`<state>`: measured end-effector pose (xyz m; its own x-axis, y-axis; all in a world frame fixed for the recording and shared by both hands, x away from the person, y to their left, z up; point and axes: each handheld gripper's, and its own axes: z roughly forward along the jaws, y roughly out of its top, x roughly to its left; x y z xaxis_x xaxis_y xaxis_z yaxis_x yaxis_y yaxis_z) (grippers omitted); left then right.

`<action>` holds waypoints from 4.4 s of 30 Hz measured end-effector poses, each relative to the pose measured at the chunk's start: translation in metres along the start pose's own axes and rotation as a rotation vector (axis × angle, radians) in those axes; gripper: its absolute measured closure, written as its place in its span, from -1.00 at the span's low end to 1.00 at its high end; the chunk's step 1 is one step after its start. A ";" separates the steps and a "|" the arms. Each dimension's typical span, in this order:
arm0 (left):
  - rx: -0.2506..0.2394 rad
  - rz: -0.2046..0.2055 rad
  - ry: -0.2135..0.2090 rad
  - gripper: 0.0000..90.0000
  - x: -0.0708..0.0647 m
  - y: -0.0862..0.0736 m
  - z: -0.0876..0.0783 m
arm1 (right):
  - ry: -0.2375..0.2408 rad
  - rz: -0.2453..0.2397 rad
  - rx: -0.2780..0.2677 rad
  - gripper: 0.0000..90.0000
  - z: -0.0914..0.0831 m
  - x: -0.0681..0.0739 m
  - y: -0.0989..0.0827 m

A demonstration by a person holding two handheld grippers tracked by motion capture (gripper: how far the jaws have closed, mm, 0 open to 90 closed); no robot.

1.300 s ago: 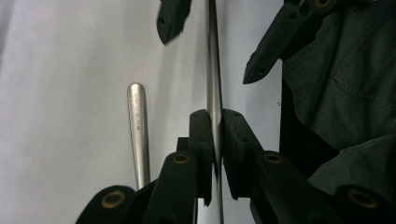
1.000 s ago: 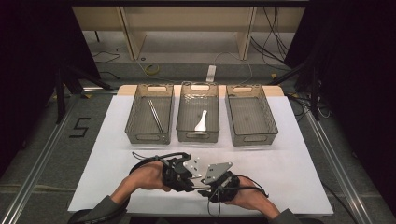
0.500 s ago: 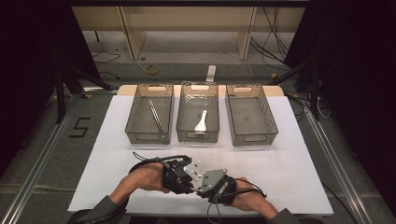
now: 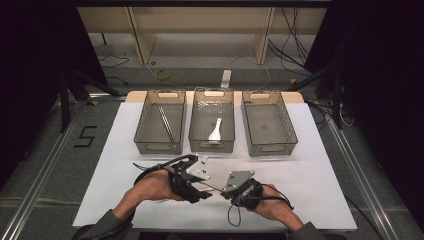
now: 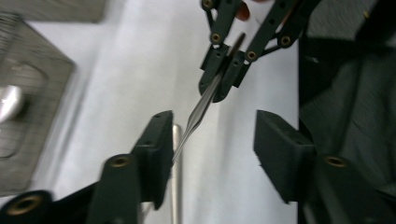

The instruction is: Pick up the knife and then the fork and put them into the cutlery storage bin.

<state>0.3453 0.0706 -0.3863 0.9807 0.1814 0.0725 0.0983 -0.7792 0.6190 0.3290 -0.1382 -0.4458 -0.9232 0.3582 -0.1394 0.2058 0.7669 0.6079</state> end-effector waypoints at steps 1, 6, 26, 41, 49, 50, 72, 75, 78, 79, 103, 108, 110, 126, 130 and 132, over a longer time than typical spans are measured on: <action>-0.015 -0.014 0.018 -0.10 0.002 -0.001 -0.002 | 0.000 0.000 0.000 0.88 0.000 0.000 0.000; -0.081 -0.099 0.092 -0.30 0.012 -0.007 -0.009 | -0.047 0.060 -0.020 0.88 -0.007 -0.014 -0.006; -0.189 -0.328 0.273 -0.56 0.033 -0.056 -0.014 | -0.200 0.217 -0.089 0.88 -0.039 -0.053 -0.019; -0.233 -0.386 0.315 -0.64 0.031 -0.075 -0.015 | -0.305 0.346 -0.151 0.87 -0.056 -0.106 -0.022; -0.257 -0.385 0.309 -0.65 0.030 -0.076 -0.016 | -0.352 0.398 -0.129 0.87 -0.055 -0.135 -0.012; -0.257 -0.384 0.311 -0.65 0.030 -0.076 -0.016 | -0.352 0.398 -0.129 0.87 -0.055 -0.135 -0.012; -0.276 -0.397 0.331 -0.66 0.027 -0.080 -0.019 | -0.437 0.548 -0.055 0.87 -0.044 -0.193 -0.001; -0.272 -0.396 0.328 -0.66 0.026 -0.080 -0.019 | -0.442 0.574 -0.040 0.87 -0.039 -0.199 -0.001; -0.268 -0.393 0.329 -0.66 0.026 -0.080 -0.019 | -0.447 0.595 -0.025 0.87 -0.034 -0.203 -0.002; -0.270 -0.394 0.329 -0.66 0.026 -0.080 -0.018 | -0.450 0.599 -0.021 0.87 -0.033 -0.204 -0.003; -0.252 -0.382 0.320 -0.66 0.024 -0.079 -0.015 | -0.457 0.731 0.100 0.84 -0.006 -0.215 -0.016; -0.249 -0.380 0.320 -0.66 0.024 -0.079 -0.015 | -0.424 0.729 0.024 0.45 -0.017 -0.214 -0.011; -0.250 -0.381 0.322 -0.66 0.024 -0.079 -0.015 | -0.421 0.706 0.001 0.35 -0.024 -0.211 -0.008; -0.205 -0.366 0.302 -0.65 0.023 -0.078 -0.010 | -0.281 0.534 -0.159 -0.15 -0.061 -0.143 -0.001; -0.192 -0.360 0.295 -0.65 0.023 -0.077 -0.008 | -0.245 0.486 -0.206 -0.20 -0.059 -0.116 -0.005; -0.178 -0.353 0.293 -0.65 0.022 -0.077 -0.007 | -0.237 0.470 -0.214 -0.22 -0.060 -0.108 -0.006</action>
<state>0.3577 0.1388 -0.4268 0.8018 0.5965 0.0354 0.3605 -0.5301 0.7675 0.4077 -0.2130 -0.3878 -0.6451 0.7636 0.0277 0.4837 0.3800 0.7884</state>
